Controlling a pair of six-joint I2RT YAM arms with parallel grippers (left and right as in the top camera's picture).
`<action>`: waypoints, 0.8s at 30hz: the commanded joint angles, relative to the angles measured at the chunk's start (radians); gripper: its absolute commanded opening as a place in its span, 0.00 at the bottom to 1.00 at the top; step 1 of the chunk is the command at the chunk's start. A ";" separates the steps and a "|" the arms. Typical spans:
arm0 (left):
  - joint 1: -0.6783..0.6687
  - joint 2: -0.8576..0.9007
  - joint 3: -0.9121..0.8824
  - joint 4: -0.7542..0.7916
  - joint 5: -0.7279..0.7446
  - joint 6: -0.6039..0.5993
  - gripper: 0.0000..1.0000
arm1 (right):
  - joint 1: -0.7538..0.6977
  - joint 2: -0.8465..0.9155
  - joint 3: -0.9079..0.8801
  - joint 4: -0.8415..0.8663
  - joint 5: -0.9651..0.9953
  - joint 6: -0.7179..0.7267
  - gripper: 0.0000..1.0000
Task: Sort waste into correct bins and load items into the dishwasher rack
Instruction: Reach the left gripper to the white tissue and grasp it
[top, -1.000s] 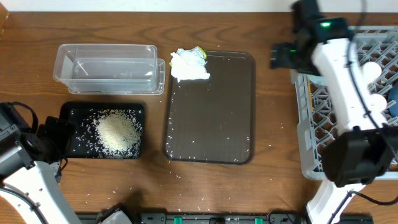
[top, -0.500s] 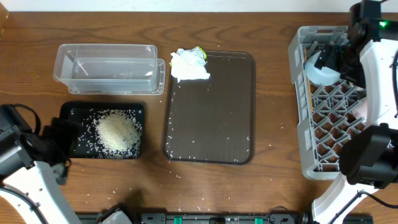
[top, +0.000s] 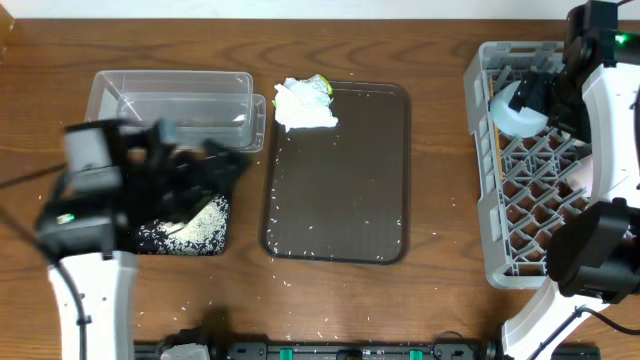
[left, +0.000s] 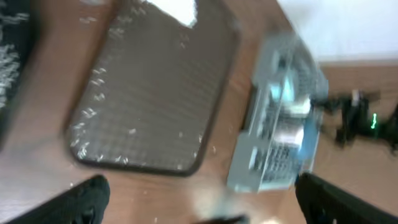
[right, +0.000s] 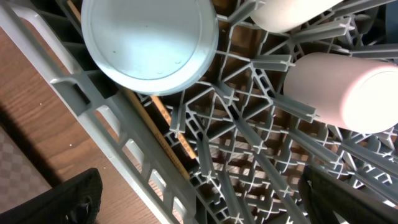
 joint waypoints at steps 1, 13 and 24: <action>-0.208 0.045 0.049 0.064 -0.247 -0.078 0.98 | 0.000 -0.021 0.000 -0.001 0.015 0.016 0.99; -0.543 0.609 0.354 0.154 -0.993 0.051 0.98 | 0.000 -0.021 0.000 -0.001 0.015 0.016 0.99; -0.545 0.877 0.353 0.501 -1.030 0.357 0.95 | 0.000 -0.021 0.000 -0.001 0.015 0.016 0.99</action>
